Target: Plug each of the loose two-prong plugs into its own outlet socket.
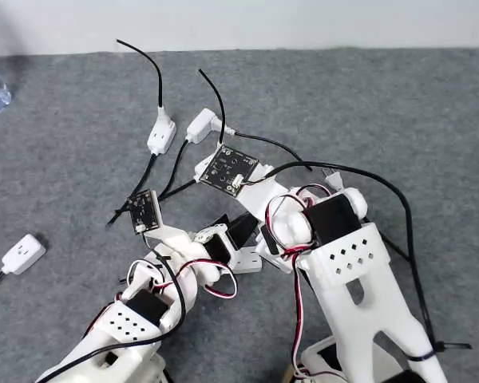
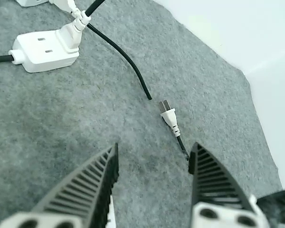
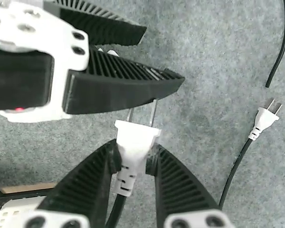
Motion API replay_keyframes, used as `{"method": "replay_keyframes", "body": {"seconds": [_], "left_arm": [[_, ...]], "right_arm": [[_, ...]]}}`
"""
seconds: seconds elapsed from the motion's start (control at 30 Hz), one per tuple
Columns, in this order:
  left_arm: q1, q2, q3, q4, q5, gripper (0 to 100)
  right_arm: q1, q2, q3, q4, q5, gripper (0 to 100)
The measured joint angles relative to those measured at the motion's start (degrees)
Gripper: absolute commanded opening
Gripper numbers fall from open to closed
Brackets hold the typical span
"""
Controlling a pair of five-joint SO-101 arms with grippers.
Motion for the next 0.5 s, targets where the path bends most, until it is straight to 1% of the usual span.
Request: {"method": "replay_keyframes", "body": {"seconds": [0.5], "left_arm": [[0.0, 0.0, 0.0, 0.0, 0.0, 23]], "right_arm": [[0.0, 0.0, -1.85, 0.0, 0.0, 0.8]]}}
